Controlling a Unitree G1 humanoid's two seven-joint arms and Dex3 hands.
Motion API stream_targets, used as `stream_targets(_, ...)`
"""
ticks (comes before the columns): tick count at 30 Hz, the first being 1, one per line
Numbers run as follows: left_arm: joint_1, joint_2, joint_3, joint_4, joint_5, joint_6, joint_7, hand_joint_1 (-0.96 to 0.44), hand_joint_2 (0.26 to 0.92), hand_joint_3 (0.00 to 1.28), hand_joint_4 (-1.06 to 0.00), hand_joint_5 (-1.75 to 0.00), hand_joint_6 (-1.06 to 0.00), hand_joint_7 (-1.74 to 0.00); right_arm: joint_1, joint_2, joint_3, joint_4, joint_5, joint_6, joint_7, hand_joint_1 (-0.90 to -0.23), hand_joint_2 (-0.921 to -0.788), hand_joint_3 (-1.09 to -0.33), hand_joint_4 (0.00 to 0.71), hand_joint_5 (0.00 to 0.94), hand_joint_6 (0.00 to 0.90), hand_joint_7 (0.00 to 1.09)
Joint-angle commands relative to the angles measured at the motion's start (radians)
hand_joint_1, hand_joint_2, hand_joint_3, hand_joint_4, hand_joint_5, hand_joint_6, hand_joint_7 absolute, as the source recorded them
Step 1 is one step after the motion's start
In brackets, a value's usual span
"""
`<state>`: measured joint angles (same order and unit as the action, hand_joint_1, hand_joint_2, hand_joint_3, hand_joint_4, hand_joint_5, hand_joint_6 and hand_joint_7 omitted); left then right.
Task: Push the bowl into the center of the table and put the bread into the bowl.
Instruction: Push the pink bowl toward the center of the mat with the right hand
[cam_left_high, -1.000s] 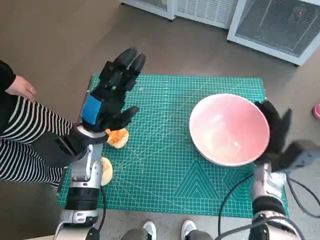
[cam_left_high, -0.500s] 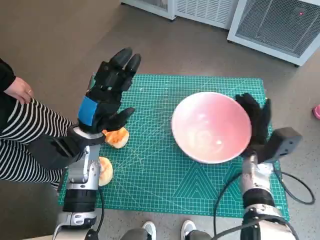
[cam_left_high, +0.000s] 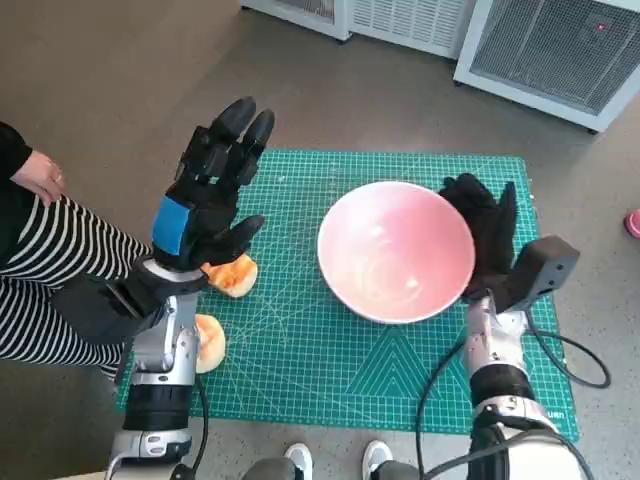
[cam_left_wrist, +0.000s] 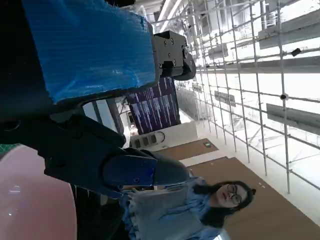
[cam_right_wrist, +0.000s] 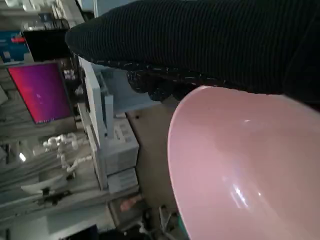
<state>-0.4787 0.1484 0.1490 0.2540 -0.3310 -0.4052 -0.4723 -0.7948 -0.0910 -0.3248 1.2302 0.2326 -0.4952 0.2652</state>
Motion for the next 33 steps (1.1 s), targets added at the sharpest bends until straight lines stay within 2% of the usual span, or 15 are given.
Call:
stream_targets(1, 0.013, -0.001, 0.003, -0.021, -0.012, 0.015, 0.004, -0.55, 0.921, 0.28, -0.13, 0.00, 0.00, -0.45, -0.011, 0.032, -0.008, 0.027, 0.006, 0.028, 0.000, -0.616, -0.921, -0.820, 0.063, 0.001, 0.055, 0.32)
stream_targets(8, 0.016, -0.001, 0.001, -0.020, -0.011, 0.015, -0.002, -0.55, 0.921, 0.27, -0.14, -0.01, 0.00, -0.45, -0.038, 0.063, -0.016, 0.038, 0.006, 0.040, -0.009, -0.602, -0.921, -0.829, 0.065, 0.002, 0.057, 0.31)
stream_targets(16, 0.023, 0.002, 0.000, -0.027, -0.009, 0.015, -0.004, -0.55, 0.921, 0.27, -0.13, 0.00, 0.00, -0.45, -0.058, 0.070, -0.025, 0.044, 0.005, 0.052, -0.013, -0.611, -0.921, -0.814, 0.067, 0.002, 0.071, 0.32)
stream_targets(20, 0.029, 0.003, 0.000, -0.033, -0.007, 0.015, -0.003, -0.55, 0.921, 0.27, -0.13, 0.00, 0.00, -0.45, -0.061, 0.061, -0.026, 0.040, 0.001, 0.054, -0.012, -0.611, -0.921, -0.819, 0.071, 0.003, 0.075, 0.32)
stream_targets(27, 0.043, 0.009, 0.002, -0.051, -0.001, 0.019, 0.004, -0.55, 0.921, 0.27, -0.13, 0.00, 0.00, -0.46, -0.052, 0.025, -0.025, 0.004, -0.002, 0.029, -0.002, -0.602, -0.921, -0.860, 0.072, 0.002, 0.080, 0.31)
stream_targets(33, 0.043, 0.019, 0.006, -0.067, 0.002, 0.029, 0.014, -0.55, 0.921, 0.26, -0.13, 0.00, 0.00, -0.44, -0.021, 0.015, 0.002, -0.108, -0.019, -0.057, -0.005, -0.592, -0.921, -0.877, 0.067, 0.001, 0.079, 0.31)
